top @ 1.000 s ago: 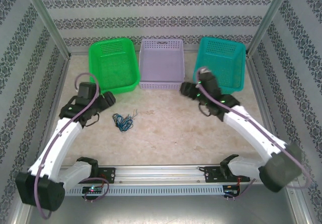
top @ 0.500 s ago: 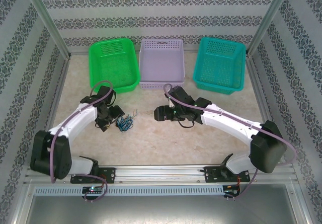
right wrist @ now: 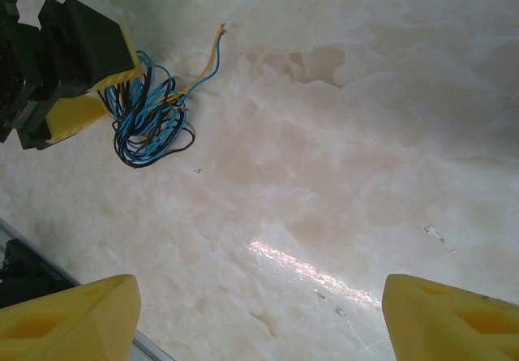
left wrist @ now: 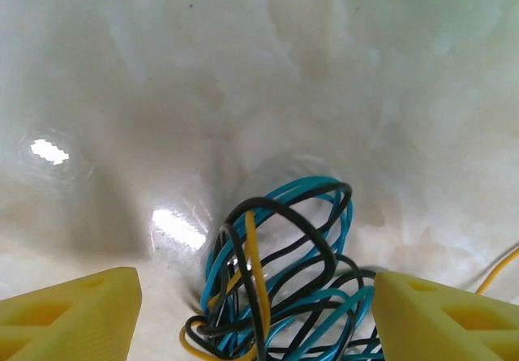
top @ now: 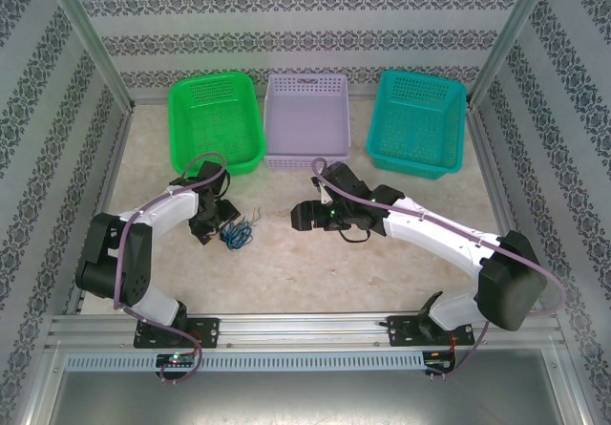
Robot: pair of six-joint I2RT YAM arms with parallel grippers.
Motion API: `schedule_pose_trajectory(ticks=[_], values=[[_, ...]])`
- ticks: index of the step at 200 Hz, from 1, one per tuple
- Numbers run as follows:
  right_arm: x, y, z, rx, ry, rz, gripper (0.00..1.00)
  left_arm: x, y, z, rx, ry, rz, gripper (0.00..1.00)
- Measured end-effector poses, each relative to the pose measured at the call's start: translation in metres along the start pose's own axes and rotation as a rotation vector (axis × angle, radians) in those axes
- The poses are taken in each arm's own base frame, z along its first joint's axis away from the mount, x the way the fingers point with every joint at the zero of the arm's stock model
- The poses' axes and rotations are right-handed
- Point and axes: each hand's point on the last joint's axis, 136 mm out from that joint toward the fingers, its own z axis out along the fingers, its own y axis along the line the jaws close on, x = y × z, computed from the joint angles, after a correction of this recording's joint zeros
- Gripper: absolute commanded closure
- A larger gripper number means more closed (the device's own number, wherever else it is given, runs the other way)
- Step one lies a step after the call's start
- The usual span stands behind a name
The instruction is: Untangle the cables
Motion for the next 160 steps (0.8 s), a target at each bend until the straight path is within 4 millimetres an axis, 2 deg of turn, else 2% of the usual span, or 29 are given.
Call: schedule_pose_trajectory(ticks=[38,53,68,78,87,97,107,134,160], values=[[0.001,-0.002,0.003,-0.008,0.02,0.013,0.21,-0.004,-0.005,0.004,0.016,-0.01,-0.011,0.34],[0.0,-0.004,0.006,-0.006,0.028,0.02,0.21,-0.002,-0.005,0.01,0.005,0.002,-0.018,0.4],[0.001,-0.004,0.008,-0.008,0.036,0.023,0.21,0.0,-0.001,0.014,-0.013,-0.001,-0.017,0.62],[0.002,-0.004,0.009,-0.011,0.043,0.025,0.22,0.001,0.002,0.014,-0.02,-0.009,-0.028,0.86],[0.003,-0.004,0.01,-0.014,0.05,0.031,0.22,0.003,0.006,0.015,-0.032,-0.019,-0.024,1.0],[0.003,-0.004,0.011,-0.018,0.057,0.043,0.22,0.006,0.008,0.014,-0.031,-0.032,-0.02,1.0],[0.003,-0.005,0.013,-0.026,0.066,0.065,0.22,0.01,0.0,0.011,0.011,-0.043,-0.018,1.0],[-0.003,-0.005,0.017,-0.071,0.067,0.167,0.2,0.035,-0.035,-0.005,0.148,-0.046,0.052,1.0],[-0.013,-0.001,0.019,-0.117,0.051,0.292,0.14,0.045,-0.07,-0.027,0.247,-0.051,0.1,1.0]])
